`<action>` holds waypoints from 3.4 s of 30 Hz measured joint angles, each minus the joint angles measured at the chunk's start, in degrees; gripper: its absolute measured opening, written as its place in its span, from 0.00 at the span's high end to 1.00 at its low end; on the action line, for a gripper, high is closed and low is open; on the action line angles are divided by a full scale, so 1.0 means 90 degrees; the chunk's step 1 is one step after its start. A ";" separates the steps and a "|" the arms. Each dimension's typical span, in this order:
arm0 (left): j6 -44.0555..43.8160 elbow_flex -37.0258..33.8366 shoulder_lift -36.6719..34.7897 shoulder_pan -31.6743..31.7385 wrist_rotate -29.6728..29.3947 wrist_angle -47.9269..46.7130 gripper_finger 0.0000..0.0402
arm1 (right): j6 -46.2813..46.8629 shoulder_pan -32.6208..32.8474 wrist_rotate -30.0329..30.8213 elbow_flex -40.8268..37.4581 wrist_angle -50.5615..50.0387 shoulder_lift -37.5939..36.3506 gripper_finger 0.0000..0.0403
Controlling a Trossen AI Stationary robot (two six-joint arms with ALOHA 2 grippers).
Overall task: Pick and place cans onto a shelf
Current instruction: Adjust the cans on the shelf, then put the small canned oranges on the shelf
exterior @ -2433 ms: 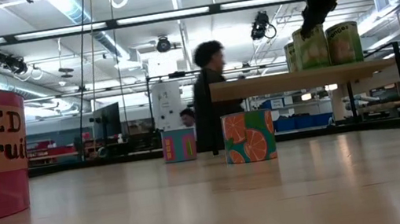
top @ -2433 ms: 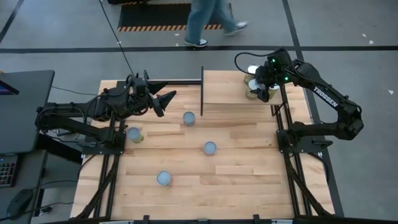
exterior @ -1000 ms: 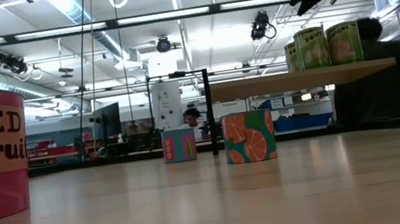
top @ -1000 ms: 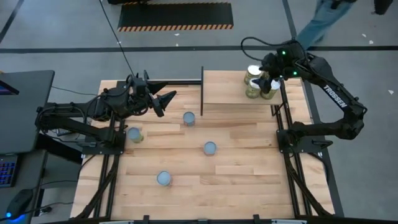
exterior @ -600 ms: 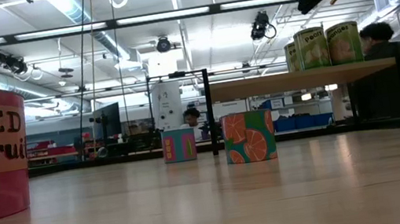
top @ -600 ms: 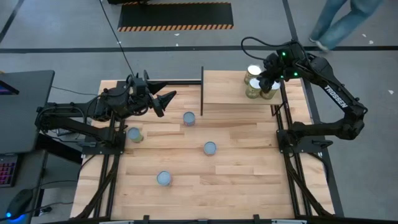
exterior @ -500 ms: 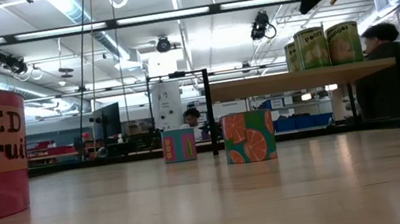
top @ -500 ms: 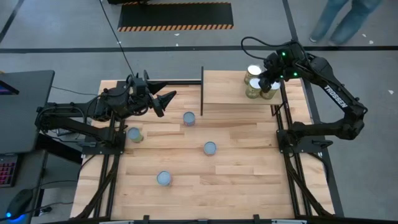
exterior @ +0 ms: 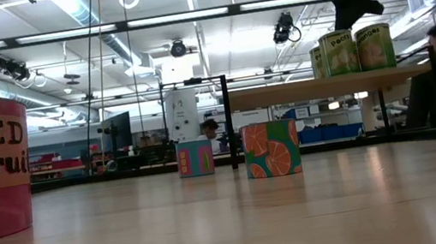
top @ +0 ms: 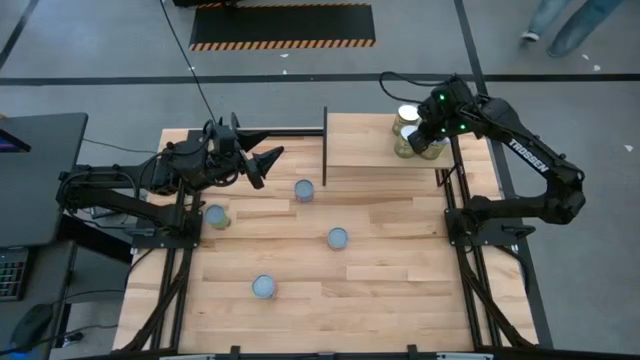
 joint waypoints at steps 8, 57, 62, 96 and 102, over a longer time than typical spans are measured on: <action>0.0021 0.0000 0.0000 0.0000 0.0002 0.0000 0.12 | 0.0172 0.0066 -0.0119 -0.0072 0.0041 -0.0012 0.99; 0.0052 0.0000 0.0000 -0.0091 0.0010 0.0002 0.12 | 0.1789 -0.0126 0.1501 0.0019 -0.1208 -0.0527 0.99; 0.0134 0.0000 0.0000 -0.0091 0.0008 0.0002 0.12 | 0.1787 -0.0134 0.1486 0.0016 -0.1123 -0.0515 0.99; 0.1048 0.0461 -0.1025 -0.0148 0.1158 -0.1780 0.38 | 0.5005 0.5646 0.1867 0.2263 -0.0301 0.1885 0.98; 0.1002 0.0459 -0.1142 -0.0334 0.1183 -0.2608 0.39 | 0.5247 0.6467 0.1577 0.2260 -0.0214 0.3369 0.79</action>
